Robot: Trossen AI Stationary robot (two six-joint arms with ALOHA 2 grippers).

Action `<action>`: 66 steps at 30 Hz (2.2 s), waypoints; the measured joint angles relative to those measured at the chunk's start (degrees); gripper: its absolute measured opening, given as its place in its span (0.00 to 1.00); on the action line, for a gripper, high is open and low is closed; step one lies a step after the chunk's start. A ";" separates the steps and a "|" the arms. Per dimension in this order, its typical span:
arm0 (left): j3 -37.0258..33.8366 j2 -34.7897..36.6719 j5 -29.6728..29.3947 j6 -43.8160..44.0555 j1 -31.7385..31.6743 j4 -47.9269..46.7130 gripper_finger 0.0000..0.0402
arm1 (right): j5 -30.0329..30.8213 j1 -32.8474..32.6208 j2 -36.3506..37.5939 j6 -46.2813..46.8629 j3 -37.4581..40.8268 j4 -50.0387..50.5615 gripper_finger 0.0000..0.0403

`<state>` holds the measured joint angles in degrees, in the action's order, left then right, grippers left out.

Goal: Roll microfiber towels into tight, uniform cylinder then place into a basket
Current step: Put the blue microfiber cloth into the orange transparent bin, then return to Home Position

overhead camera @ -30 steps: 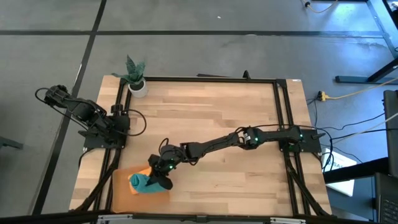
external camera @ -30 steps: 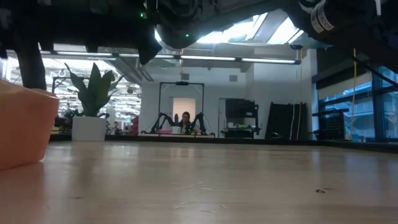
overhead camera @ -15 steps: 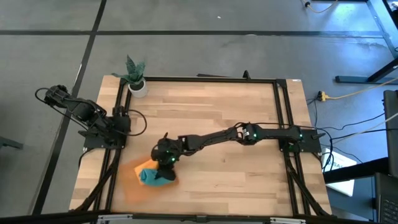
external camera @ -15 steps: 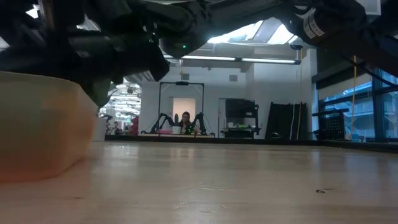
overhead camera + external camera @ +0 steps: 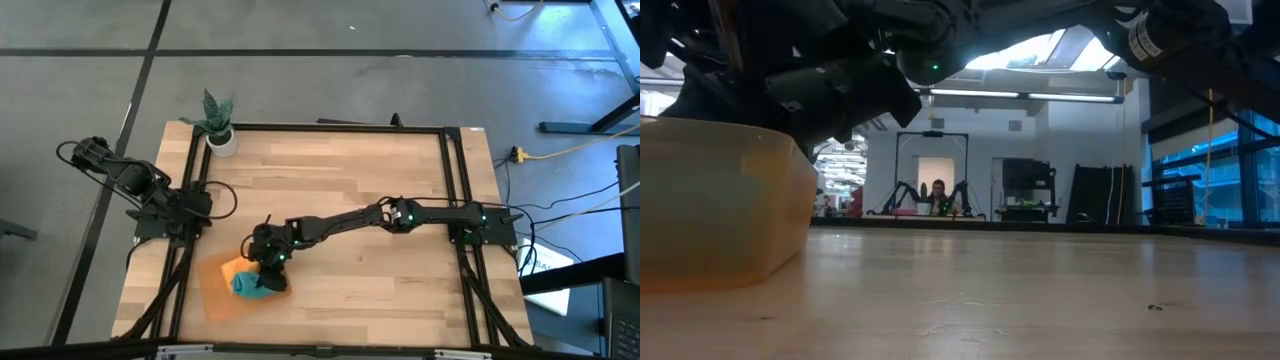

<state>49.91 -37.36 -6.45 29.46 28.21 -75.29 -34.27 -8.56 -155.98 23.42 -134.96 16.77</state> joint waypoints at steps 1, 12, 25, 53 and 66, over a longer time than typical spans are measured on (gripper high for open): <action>0.00 0.02 0.01 -0.42 0.00 -0.01 0.00 | -0.15 0.00 0.00 0.04 0.00 -0.04 0.07; 0.00 0.02 -0.03 -0.24 0.00 -0.02 0.00 | -1.37 0.02 0.00 -1.29 0.00 -2.47 0.41; 0.00 0.02 -0.06 -1.36 0.01 -0.04 0.00 | -13.83 2.71 0.07 6.23 0.00 -3.32 0.49; -0.01 0.23 -7.11 -6.90 0.00 3.45 0.00 | -3.92 9.23 19.63 -13.57 -0.07 16.02 0.34; -0.02 6.13 -14.00 -16.80 -2.60 20.49 0.00 | 23.30 10.69 32.74 -26.71 -0.03 36.68 0.14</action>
<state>49.89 -31.23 -20.45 12.66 25.61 -54.80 -10.96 2.13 -123.24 -3.29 -134.98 53.45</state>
